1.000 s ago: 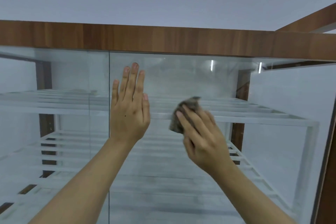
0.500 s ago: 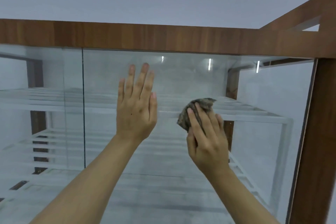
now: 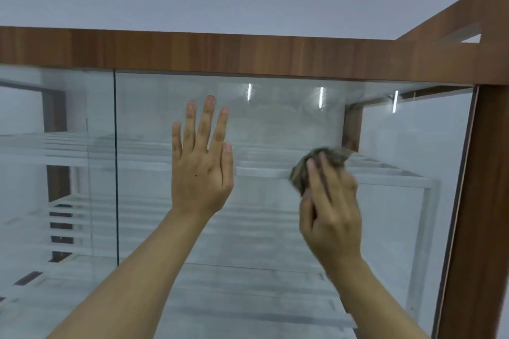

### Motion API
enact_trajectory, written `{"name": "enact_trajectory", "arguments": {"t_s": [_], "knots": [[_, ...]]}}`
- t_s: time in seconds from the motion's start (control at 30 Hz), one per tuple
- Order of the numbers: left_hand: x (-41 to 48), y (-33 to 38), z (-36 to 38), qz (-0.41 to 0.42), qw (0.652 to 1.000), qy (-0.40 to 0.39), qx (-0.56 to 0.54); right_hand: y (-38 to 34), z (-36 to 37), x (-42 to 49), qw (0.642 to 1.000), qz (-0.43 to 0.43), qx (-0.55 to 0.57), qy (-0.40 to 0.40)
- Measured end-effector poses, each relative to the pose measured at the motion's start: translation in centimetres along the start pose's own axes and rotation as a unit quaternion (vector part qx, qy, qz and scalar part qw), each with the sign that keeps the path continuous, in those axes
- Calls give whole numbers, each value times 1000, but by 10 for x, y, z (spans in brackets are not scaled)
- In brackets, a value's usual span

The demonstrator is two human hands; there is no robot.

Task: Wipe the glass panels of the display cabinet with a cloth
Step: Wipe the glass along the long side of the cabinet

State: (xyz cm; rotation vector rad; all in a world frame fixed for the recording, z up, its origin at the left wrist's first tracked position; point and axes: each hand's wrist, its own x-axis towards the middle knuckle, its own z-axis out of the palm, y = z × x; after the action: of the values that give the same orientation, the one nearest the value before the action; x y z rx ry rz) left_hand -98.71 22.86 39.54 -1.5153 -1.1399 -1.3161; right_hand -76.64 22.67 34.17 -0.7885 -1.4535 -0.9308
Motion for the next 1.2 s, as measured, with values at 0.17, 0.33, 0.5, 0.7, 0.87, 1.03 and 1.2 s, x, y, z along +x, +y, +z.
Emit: {"name": "enact_trajectory", "arguments": {"t_s": [0.17, 0.33, 0.5, 0.7, 0.87, 1.03, 1.2], "knots": [[-1, 0, 0, -2, 1000, -2, 3, -24, 29, 100, 984, 147, 24, 98], [0, -4, -2, 8, 1000, 1, -9, -39, 19, 13, 993, -95, 21, -64], [0, 2, 1, 0, 1000, 7, 6, 15, 1, 48, 997, 59, -1, 56], [0, -2, 0, 1, 1000, 4, 0, -43, 31, 60, 999, 5, 37, -8], [0, 0, 0, 2, 1000, -2, 10, 1, -5, -12, 997, -55, 12, -44], [0, 0, 0, 0, 1000, -3, 17, 3, 13, 90, 984, 146, 7, 97], [1, 6, -2, -26, 1000, 12, 2, -21, 7, 5, 992, -102, 16, -74]]}}
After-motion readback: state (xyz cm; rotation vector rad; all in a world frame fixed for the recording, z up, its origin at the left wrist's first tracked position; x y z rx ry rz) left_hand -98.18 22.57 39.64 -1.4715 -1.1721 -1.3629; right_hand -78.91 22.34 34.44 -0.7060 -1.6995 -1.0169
